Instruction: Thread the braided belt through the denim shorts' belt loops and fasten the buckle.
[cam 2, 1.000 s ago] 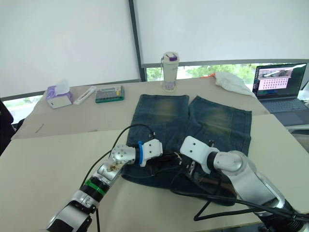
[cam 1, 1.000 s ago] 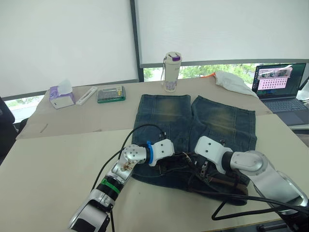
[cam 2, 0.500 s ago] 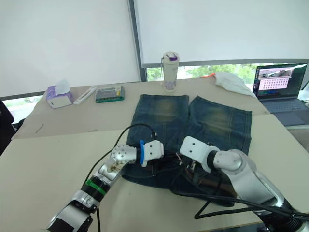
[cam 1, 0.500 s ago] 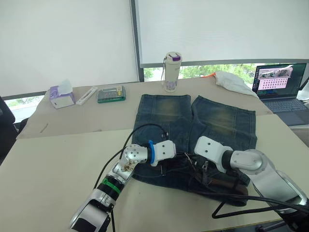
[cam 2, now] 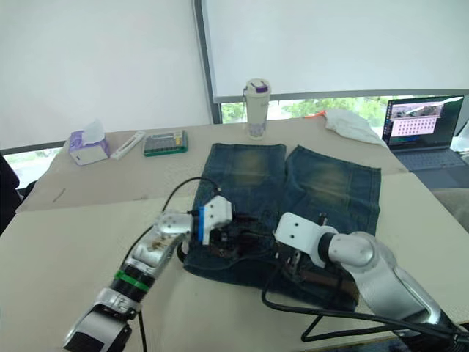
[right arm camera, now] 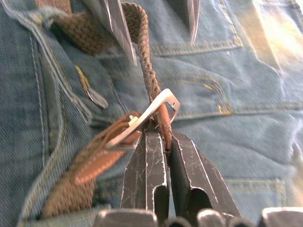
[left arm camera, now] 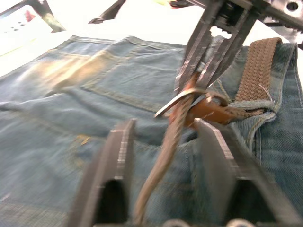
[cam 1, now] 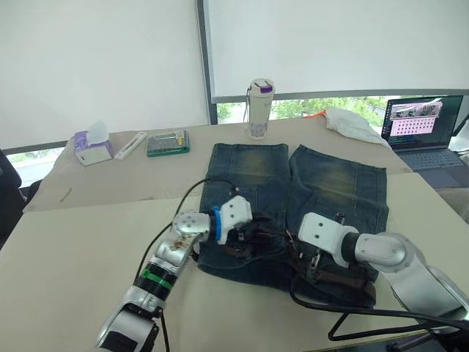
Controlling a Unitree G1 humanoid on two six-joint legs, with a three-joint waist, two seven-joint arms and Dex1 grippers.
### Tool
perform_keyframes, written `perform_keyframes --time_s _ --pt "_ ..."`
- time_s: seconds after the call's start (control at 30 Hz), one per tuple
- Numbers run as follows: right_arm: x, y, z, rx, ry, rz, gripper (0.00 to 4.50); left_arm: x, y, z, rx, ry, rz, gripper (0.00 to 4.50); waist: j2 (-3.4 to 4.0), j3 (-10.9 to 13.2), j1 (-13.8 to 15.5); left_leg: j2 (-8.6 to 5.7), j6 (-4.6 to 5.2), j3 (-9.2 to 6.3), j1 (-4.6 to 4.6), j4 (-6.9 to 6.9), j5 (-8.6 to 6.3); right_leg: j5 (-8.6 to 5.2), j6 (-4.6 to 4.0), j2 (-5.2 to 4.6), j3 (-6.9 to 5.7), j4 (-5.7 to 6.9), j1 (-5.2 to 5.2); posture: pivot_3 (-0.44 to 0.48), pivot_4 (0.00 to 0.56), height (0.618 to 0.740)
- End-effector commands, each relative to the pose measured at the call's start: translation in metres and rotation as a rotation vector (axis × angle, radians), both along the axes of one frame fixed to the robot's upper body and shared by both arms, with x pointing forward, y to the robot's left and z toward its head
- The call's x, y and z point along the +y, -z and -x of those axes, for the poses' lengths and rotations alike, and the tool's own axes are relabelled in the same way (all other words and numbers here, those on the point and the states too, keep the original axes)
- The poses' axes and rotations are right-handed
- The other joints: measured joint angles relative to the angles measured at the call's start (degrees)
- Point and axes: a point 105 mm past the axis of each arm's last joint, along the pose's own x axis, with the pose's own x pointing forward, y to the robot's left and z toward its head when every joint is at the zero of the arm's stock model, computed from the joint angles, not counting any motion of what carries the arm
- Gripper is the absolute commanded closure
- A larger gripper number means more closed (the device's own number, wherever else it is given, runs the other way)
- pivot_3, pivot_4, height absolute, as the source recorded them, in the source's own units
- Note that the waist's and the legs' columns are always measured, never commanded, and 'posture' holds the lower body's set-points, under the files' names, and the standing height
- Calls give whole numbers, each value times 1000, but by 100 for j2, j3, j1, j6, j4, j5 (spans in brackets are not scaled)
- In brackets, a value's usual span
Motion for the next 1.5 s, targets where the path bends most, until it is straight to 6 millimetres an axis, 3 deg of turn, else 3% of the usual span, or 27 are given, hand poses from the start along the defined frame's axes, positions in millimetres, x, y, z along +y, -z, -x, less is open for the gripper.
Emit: perform_keyframes --time_s 0.03,0.33,0.67,0.83,0.93,1.03,1.23,1.5 --pt "-10 -21 3 -117 19 40 4500 13 1 12 -10 31 -20 2302 4 -2 15 0 0 0 2 -1 0 0 0 1 0 0 1 0 150 740" --pt "-51 -59 22 -208 104 160 4500 12 1 8 1 -19 26 2302 -1 1 69 -7 3 0 -1 6 -1 0 1 1 -2 -10 9 0 150 740" --pt "-81 -101 33 -292 194 261 4500 -1 -37 -14 21 -73 145 2302 -34 20 80 -6 6 4 -1 8 -3 0 1 3 -2 -8 12 0 150 740" --pt "-49 -101 30 -307 77 195 4500 -9 -56 -24 5 -80 191 2302 -47 29 32 -2 5 6 2 7 -3 0 1 1 0 -3 12 0 150 740" --pt "-23 -92 24 -305 -17 160 4500 -28 -74 -16 -98 8 179 2302 -50 31 26 2 4 6 0 6 -3 0 1 -2 -1 -8 11 0 150 740" --pt "-11 -90 18 -313 -64 172 4500 -44 -80 -6 -144 83 147 2302 -49 30 53 -2 4 5 -9 9 -3 0 1 -2 -2 -13 8 0 150 740" --pt "2 -90 9 -319 -122 190 4500 -59 -82 10 -123 169 114 2302 -47 29 10 3 4 7 -6 7 -3 0 1 -2 1 -8 5 0 150 740" --pt "-6 -89 3 -314 -85 225 4500 -43 -72 10 -118 153 28 2302 -25 15 17 -2 4 7 -7 8 -3 0 1 0 1 -6 3 0 150 740"
